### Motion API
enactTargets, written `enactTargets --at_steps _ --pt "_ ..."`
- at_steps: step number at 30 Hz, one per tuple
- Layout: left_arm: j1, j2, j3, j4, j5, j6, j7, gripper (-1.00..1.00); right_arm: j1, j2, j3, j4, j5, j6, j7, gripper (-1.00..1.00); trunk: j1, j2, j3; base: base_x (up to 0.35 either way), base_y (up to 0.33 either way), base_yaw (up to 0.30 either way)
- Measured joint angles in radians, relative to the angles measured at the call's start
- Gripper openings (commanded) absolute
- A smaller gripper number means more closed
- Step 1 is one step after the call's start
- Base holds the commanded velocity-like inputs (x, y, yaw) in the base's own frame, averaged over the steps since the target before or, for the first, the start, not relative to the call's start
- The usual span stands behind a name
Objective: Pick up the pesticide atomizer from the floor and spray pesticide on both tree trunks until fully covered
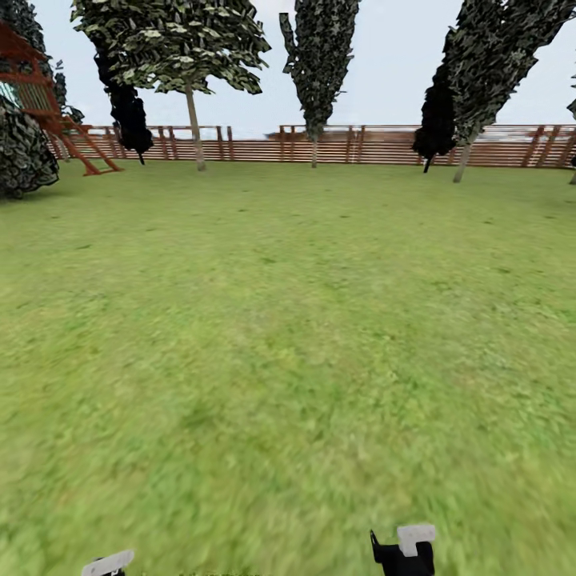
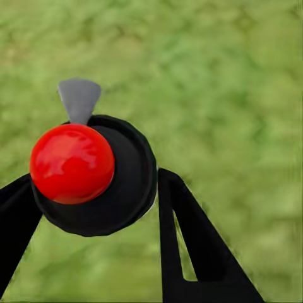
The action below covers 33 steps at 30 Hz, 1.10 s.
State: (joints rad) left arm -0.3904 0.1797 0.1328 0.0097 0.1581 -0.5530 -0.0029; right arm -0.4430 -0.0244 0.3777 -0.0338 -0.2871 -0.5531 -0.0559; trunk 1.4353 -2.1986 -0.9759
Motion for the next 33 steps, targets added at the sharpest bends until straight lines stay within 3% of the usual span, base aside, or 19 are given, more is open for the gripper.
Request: enactTargets --at_steps 8,16,29,33 --pt "0.0 0.0 0.0 0.0 0.0 0.0 0.0 -1.0 0.0 0.0 0.0 0.0 0.0 0.0 0.0 1.0 0.0 0.0 0.0 0.0 0.251 0.279" --pt "0.0 0.0 0.001 0.0 -0.001 -0.001 0.0 -1.0 0.0 0.0 0.0 0.0 0.0 -0.001 0.0 1.0 0.0 0.0 0.0 0.023 0.031 0.279" --pt "0.0 -0.001 0.0 0.0 0.0 -0.001 0.0 -1.0 0.0 0.0 -0.001 0.0 0.0 0.0 0.0 1.0 -0.001 0.0 0.0 0.309 0.032 0.277" --pt "0.0 -0.002 0.0 0.0 -0.001 -0.001 0.0 -1.0 0.0 -0.003 -0.002 0.0 -0.001 0.0 0.001 1.0 -0.001 0.0 0.0 0.338 0.087 0.073"
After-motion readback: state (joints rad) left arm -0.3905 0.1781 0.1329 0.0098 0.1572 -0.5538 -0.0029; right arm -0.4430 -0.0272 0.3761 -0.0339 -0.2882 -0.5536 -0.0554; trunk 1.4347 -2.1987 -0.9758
